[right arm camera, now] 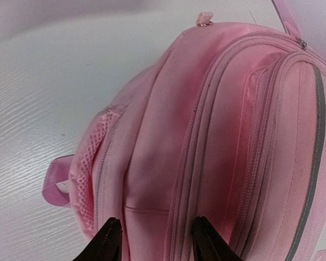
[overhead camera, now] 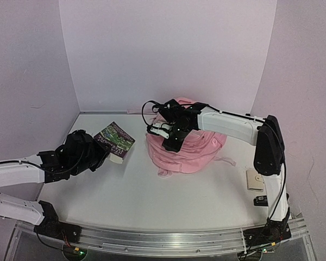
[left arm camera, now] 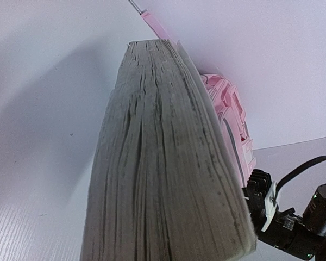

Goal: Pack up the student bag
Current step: Place the book in the student bag.

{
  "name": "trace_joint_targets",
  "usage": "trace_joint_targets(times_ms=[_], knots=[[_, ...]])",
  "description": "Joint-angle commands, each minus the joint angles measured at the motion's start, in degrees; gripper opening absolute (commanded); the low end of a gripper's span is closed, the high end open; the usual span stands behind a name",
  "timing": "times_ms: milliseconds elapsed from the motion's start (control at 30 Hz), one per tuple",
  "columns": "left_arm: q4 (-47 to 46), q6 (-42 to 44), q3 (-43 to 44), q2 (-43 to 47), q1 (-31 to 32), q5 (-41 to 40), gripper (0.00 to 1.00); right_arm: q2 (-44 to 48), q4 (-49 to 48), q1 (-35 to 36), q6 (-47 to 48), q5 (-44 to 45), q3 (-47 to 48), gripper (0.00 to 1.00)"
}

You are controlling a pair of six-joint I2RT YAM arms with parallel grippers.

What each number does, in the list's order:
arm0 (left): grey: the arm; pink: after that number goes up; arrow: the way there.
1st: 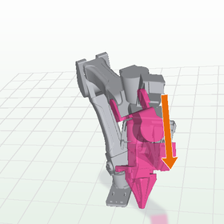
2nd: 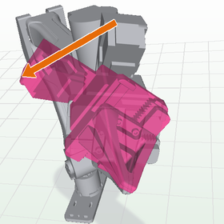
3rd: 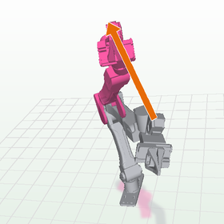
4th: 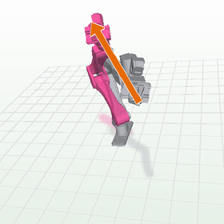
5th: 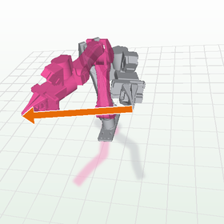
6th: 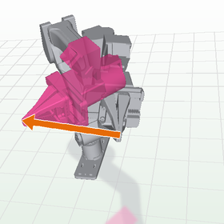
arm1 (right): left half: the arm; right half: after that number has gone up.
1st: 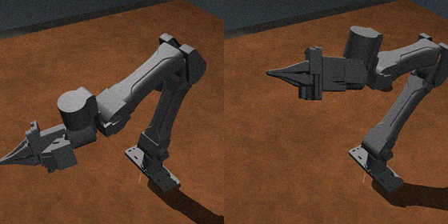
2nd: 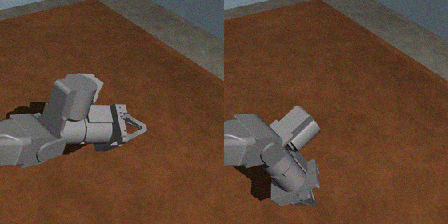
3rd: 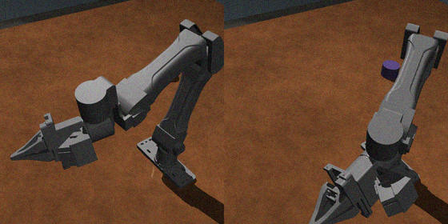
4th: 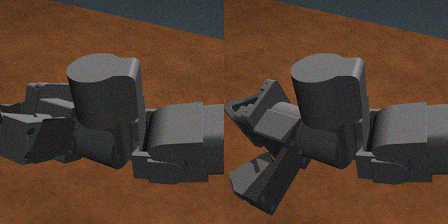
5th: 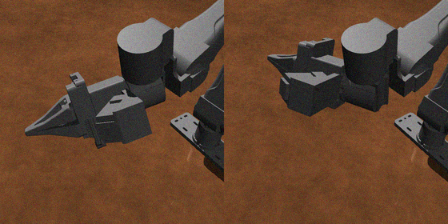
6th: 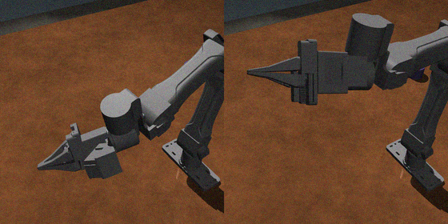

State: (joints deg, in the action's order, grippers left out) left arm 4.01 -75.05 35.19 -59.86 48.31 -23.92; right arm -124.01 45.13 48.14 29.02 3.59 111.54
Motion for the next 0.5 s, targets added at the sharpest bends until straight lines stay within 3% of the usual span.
trace_joint_targets(times_ms=[0,367,467], knots=[[-5.3,-0.2,-0.1,3.1,-0.2,-2.5,0.00,-0.9,-0.4,-0.3,0.3,8.5,4.7,0.39],[-5.7,0.3,-1.1,4.1,-0.1,-2.3,0.00,-0.2,-1.2,-0.2,0.5,14.1,5.2,0.02],[-5.4,0.6,-1.2,4.4,-0.1,-2.3,0.00,0.8,-0.9,-0.2,0.8,11.7,3.9,0.04]])
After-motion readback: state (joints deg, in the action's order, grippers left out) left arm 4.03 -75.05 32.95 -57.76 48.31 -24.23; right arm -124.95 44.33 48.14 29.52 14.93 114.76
